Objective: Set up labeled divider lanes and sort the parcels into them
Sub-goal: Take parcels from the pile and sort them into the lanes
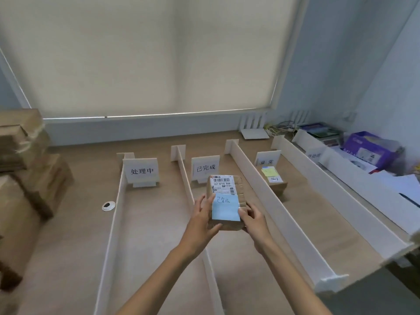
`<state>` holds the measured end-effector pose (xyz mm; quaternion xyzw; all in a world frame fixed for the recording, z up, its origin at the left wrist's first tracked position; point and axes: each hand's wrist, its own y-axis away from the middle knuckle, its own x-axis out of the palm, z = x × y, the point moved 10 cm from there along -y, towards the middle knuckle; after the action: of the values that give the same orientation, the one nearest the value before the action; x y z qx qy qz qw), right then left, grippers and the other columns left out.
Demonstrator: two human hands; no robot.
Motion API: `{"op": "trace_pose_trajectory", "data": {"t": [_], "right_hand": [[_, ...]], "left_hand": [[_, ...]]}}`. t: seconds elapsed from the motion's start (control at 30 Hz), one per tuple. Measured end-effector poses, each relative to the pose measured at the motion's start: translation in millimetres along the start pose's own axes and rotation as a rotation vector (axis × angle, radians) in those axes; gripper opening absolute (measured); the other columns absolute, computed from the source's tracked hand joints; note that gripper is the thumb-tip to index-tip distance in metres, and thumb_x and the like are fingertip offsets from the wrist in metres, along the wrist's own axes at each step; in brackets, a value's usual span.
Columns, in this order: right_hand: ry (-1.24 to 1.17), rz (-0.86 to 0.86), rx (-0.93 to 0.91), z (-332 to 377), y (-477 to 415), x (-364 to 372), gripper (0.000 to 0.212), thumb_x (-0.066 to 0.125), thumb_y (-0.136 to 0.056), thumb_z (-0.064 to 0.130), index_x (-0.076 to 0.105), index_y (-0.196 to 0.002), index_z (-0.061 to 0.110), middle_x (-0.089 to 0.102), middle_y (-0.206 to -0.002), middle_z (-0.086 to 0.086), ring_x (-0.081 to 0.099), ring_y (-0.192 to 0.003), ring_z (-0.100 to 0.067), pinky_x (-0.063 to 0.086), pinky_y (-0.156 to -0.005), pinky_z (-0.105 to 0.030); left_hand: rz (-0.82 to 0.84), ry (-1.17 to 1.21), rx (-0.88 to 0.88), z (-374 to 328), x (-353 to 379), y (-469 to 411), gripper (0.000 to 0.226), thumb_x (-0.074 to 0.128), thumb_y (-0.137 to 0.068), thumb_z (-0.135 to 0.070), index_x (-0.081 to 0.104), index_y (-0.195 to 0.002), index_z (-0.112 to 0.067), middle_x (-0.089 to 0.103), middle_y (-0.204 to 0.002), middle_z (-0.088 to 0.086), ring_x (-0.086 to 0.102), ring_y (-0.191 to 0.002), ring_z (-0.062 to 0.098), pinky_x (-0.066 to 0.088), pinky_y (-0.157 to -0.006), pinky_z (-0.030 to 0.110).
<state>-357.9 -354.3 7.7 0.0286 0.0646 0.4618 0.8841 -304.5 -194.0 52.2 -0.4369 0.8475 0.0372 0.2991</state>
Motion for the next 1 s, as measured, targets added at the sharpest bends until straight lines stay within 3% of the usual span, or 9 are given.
{"op": "trace_pose_trajectory", "data": {"t": [0.1, 0.17, 0.23, 0.3, 0.43, 0.5, 0.63, 0.8, 1.0], "right_hand": [[0.048, 0.071, 0.019, -12.4, -49.9, -14.9, 0.035, 0.053, -0.095, 0.020, 0.049, -0.129, 0.024, 0.064, -0.117, 0.001, 0.063, -0.103, -0.015, 0.057, -0.080, -0.034], [0.096, 0.124, 0.038, -25.7, -72.8, -18.0, 0.032, 0.051, -0.096, 0.020, 0.048, -0.126, 0.030, 0.063, -0.117, 0.005, 0.062, -0.103, -0.012, 0.057, -0.081, -0.031], [0.153, 0.181, 0.060, -40.9, -91.0, -17.4, 0.033, 0.047, -0.097, 0.019, 0.047, -0.128, 0.032, 0.061, -0.120, 0.007, 0.060, -0.105, -0.009, 0.055, -0.083, -0.027], [0.217, 0.254, 0.085, -62.6, -107.3, -12.8, 0.039, 0.044, -0.098, 0.013, 0.044, -0.133, 0.029, 0.059, -0.125, 0.008, 0.058, -0.108, -0.006, 0.050, -0.084, -0.017], [0.320, 0.412, 0.189, -120.2, -122.1, 8.9, 0.064, 0.042, -0.089, -0.005, 0.033, -0.140, 0.032, 0.056, -0.129, 0.006, 0.056, -0.113, -0.009, 0.043, -0.090, -0.010], [0.337, 0.450, 0.218, -141.9, -123.1, 16.3, 0.061, 0.042, -0.088, -0.006, 0.037, -0.136, 0.031, 0.058, -0.123, 0.011, 0.057, -0.106, -0.001, 0.041, -0.083, -0.003], [0.330, 0.406, 0.277, -167.9, -136.2, 17.7, 0.043, 0.045, -0.093, 0.002, 0.051, -0.122, 0.033, 0.063, -0.118, 0.009, 0.060, -0.107, -0.006, 0.044, -0.079, -0.004], [0.395, 0.373, 0.211, -155.0, -180.0, 40.8, 0.046, 0.042, -0.089, -0.010, 0.058, -0.123, 0.016, 0.063, -0.110, 0.005, 0.060, -0.102, -0.010, 0.039, -0.073, 0.004], [0.520, 0.318, 0.109, -144.2, -242.2, 75.9, 0.041, 0.042, -0.088, 0.000, 0.062, -0.116, 0.022, 0.068, -0.111, 0.000, 0.064, -0.099, -0.020, 0.041, -0.075, -0.021]], "left_hand": [[-0.007, -0.186, 0.001, 7.5, 34.0, -40.4, 0.065, 0.056, -0.092, -0.012, 0.025, -0.147, -0.029, 0.005, -0.144, -0.030, 0.016, -0.124, -0.023, 0.031, -0.084, -0.004], [-0.046, -0.271, -0.074, 19.7, 50.5, -61.6, 0.054, 0.045, -0.098, -0.020, 0.024, -0.147, -0.027, 0.012, -0.149, -0.025, 0.022, -0.125, -0.018, 0.033, -0.071, -0.003], [-0.007, -0.435, -0.141, 37.0, 73.3, -79.7, 0.054, 0.044, -0.097, -0.016, 0.024, -0.147, -0.020, 0.014, -0.155, -0.007, 0.020, -0.137, 0.003, 0.046, -0.080, 0.013], [0.134, -0.558, -0.222, 61.1, 101.8, -91.8, 0.056, 0.046, -0.095, -0.013, 0.022, -0.145, -0.012, 0.012, -0.156, 0.003, 0.012, -0.143, 0.017, 0.047, -0.095, 0.034], [0.566, -0.670, -0.366, 118.5, 167.5, -83.0, 0.074, 0.049, -0.095, -0.020, 0.002, -0.150, -0.007, -0.002, -0.158, 0.015, 0.001, -0.146, 0.030, 0.019, -0.117, 0.040], [0.645, -0.701, -0.444, 140.1, 185.4, -77.0, 0.075, 0.046, -0.097, -0.017, -0.006, -0.150, -0.008, -0.015, -0.157, 0.013, -0.008, -0.146, 0.030, 0.012, -0.119, 0.042], [0.614, -0.781, -0.475, 157.7, 194.5, -91.1, 0.068, 0.038, -0.097, -0.007, -0.006, -0.149, -0.003, -0.017, -0.156, 0.016, -0.011, -0.145, 0.034, 0.009, -0.119, 0.043], [0.538, -0.776, -0.502, 182.5, 178.6, -126.7, 0.069, 0.037, -0.096, 0.000, -0.007, -0.149, -0.004, -0.017, -0.156, 0.015, -0.012, -0.144, 0.033, 0.007, -0.119, 0.040], [0.448, -0.733, -0.549, 213.0, 149.3, -185.5, 0.076, 0.045, -0.095, -0.005, -0.007, -0.150, -0.008, -0.017, -0.157, 0.012, -0.013, -0.145, 0.031, 0.006, -0.119, 0.041]]}}
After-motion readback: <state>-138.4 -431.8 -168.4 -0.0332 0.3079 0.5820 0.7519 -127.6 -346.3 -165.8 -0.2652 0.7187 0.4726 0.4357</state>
